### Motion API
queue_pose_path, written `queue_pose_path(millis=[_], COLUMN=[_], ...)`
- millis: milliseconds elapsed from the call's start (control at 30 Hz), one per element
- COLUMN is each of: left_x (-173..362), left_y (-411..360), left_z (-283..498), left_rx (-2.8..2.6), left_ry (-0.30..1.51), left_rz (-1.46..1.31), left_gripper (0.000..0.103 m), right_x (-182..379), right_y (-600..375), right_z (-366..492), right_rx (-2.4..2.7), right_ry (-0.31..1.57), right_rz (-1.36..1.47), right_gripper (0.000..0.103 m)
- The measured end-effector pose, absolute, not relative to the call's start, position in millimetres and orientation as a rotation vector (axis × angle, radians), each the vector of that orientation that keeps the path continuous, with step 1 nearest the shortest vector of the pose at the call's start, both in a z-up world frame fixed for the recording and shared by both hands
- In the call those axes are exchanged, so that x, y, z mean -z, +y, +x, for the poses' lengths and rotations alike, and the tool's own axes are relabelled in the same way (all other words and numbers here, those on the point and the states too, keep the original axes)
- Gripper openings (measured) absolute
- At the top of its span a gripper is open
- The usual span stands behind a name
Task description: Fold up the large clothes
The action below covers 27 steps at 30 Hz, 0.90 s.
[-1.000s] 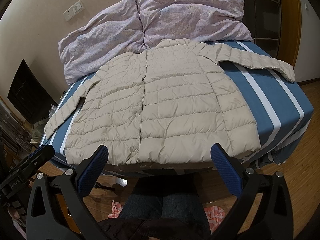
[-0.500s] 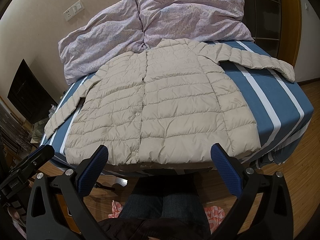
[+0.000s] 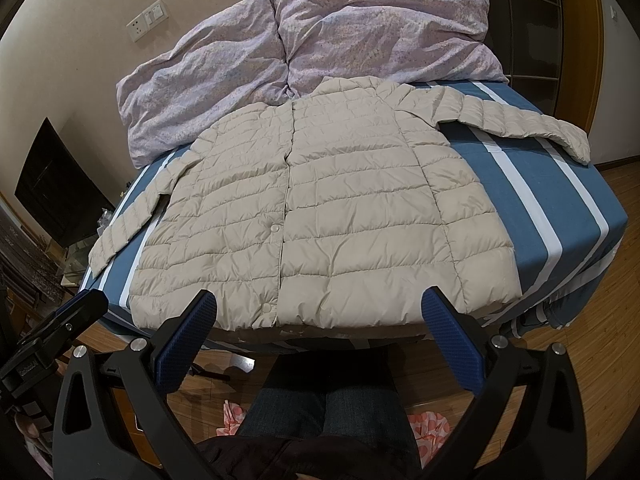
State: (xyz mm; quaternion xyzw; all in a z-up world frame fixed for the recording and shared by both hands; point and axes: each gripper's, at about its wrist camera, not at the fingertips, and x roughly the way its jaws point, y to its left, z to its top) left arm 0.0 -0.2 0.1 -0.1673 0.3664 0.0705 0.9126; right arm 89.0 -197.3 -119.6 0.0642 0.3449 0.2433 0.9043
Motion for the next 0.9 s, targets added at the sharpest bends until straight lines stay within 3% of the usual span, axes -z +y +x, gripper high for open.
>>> queue_pose_path(millis=[900], left_x=[0.3], left_y=[0.1], left_z=[0.7], left_rx=[-0.145], left_ry=[0.755], left_rz=[-0.344], left_gripper=[0.101], right_x=[120.9], right_y=[-197.2], right_z=[91.7], right_rx=[-0.502], right_ry=[0.714], right_rz=[0.133], right_gripper=[0.102])
